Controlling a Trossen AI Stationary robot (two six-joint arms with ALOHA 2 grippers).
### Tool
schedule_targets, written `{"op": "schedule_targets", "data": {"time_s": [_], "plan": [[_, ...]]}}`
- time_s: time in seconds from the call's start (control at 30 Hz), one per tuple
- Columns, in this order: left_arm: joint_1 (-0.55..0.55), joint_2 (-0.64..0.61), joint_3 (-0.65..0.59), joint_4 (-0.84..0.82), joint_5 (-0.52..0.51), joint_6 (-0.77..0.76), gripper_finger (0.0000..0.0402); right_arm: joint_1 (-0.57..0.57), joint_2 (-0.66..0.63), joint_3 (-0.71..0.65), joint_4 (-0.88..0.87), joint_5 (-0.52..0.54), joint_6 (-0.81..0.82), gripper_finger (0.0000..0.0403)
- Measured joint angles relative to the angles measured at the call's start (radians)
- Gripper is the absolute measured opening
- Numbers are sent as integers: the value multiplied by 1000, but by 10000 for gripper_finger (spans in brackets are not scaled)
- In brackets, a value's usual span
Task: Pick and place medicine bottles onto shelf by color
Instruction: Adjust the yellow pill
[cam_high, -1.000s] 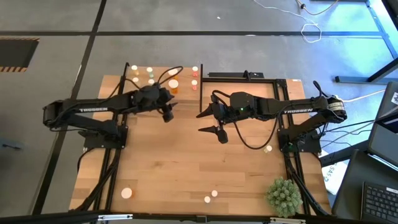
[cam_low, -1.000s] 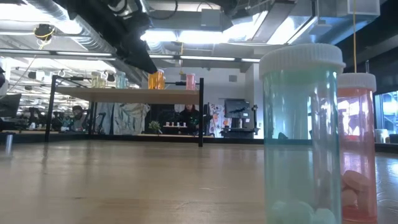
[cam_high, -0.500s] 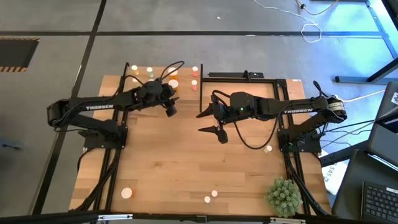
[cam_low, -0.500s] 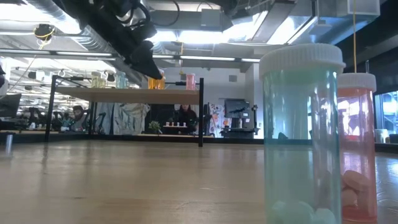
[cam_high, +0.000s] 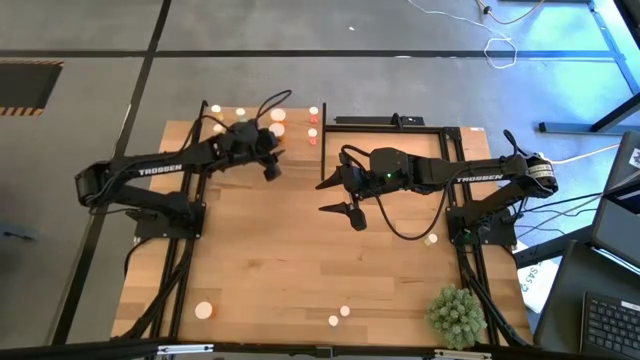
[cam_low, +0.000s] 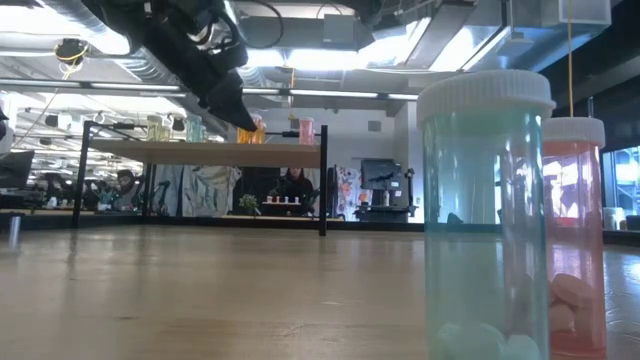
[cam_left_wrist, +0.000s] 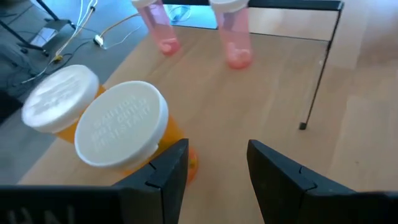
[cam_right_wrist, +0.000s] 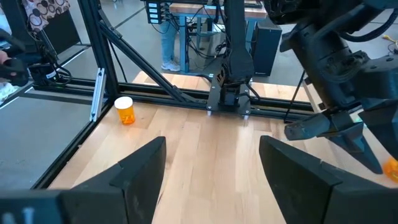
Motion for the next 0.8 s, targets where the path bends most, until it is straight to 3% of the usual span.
{"op": "schedule_targets", "data": {"time_s": [0.37,0.63,0.8], "plan": [[-11,0,0,-7,103,4,157,0,0,0,0,0,0,261],[-11,0,0,-42,-12,40,157,0,0,0,0,0,0,261],[1,0,0,-41,-19,40,156,0,0,0,0,0,0,261]]}}
